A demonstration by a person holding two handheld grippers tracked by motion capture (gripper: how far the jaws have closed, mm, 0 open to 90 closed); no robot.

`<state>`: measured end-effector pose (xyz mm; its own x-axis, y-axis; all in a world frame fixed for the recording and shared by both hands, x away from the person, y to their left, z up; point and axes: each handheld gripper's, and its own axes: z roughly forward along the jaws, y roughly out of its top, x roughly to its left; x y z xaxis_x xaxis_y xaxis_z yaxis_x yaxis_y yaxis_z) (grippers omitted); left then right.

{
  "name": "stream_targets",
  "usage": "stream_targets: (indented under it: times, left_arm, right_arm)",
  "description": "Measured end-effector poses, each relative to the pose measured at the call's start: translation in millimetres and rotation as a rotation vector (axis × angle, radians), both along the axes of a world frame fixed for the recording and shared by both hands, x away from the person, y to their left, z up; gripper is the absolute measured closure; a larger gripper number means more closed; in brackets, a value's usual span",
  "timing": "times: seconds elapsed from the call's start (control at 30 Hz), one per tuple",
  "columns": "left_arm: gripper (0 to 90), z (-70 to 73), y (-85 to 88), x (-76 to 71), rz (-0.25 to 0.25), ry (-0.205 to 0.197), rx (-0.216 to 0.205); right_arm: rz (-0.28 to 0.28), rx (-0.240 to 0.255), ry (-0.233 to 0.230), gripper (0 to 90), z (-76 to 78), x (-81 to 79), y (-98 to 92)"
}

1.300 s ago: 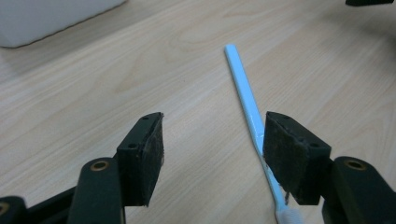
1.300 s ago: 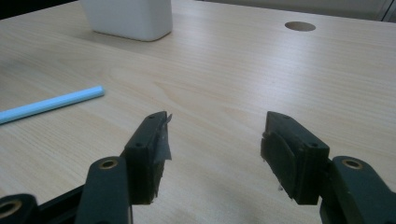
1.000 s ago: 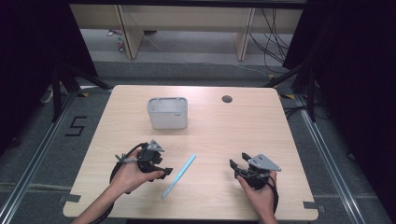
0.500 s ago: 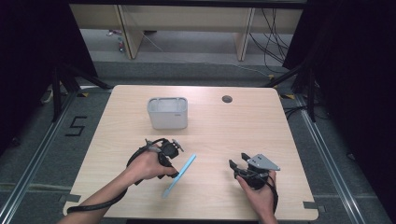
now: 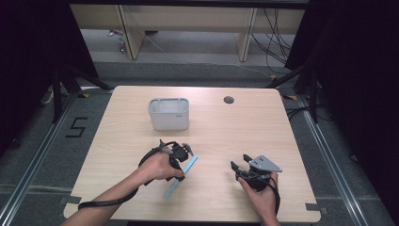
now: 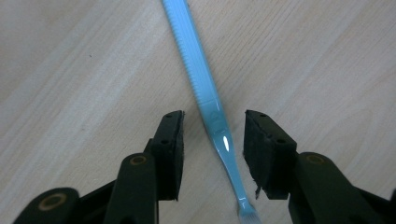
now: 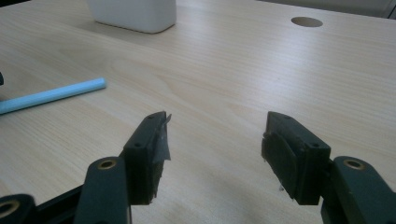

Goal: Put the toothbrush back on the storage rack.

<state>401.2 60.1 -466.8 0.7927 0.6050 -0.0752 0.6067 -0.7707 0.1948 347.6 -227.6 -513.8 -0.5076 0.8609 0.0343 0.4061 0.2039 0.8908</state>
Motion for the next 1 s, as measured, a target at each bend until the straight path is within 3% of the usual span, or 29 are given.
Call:
stream_targets:
  times: [0.13,0.3,0.47,0.67,0.73,0.77,0.93,0.97,1.0]
  left_arm:
    - [59.2,-3.2,-2.9,0.9,0.004,0.014,0.012]
    - [59.8,-6.6,-5.4,3.0,-0.012,0.012,0.023]
    - [61.3,-8.3,-6.7,4.2,-0.022,0.012,0.034]
    - [62.8,-9.2,-7.4,4.5,-0.028,0.008,0.036]
    - [63.2,-8.9,-7.9,4.4,-0.040,0.009,0.048]
    - [63.6,-10.1,-8.8,3.0,-0.044,0.005,0.045]
    - [65.7,-10.9,-11.4,1.6,-0.060,-0.009,0.050]
    - [66.1,-10.7,-11.6,1.9,-0.071,-0.010,0.056]
    - [66.5,-10.4,-11.8,2.1,-0.079,-0.008,0.058]
  right_arm:
    - [-0.006,0.008,0.007,41.0,0.0,-0.9,0.6]
    - [0.003,-0.008,-0.023,41.0,-0.3,0.4,-0.7]
    - [0.004,0.016,-0.015,41.1,-1.3,0.5,1.2]
    - [0.004,0.009,-0.005,41.1,-0.6,-0.1,0.7]
    - [0.007,0.017,-0.015,41.1,-1.4,0.7,1.3]
    - [0.005,-0.005,-0.030,41.0,-0.8,0.7,-0.2]
    - [0.005,-0.006,-0.029,41.1,-0.7,0.8,-0.2]
    - [0.005,0.013,-0.018,41.0,-1.2,0.4,1.1]
    - [0.005,-0.006,-0.030,41.0,-0.8,0.8,-0.2]
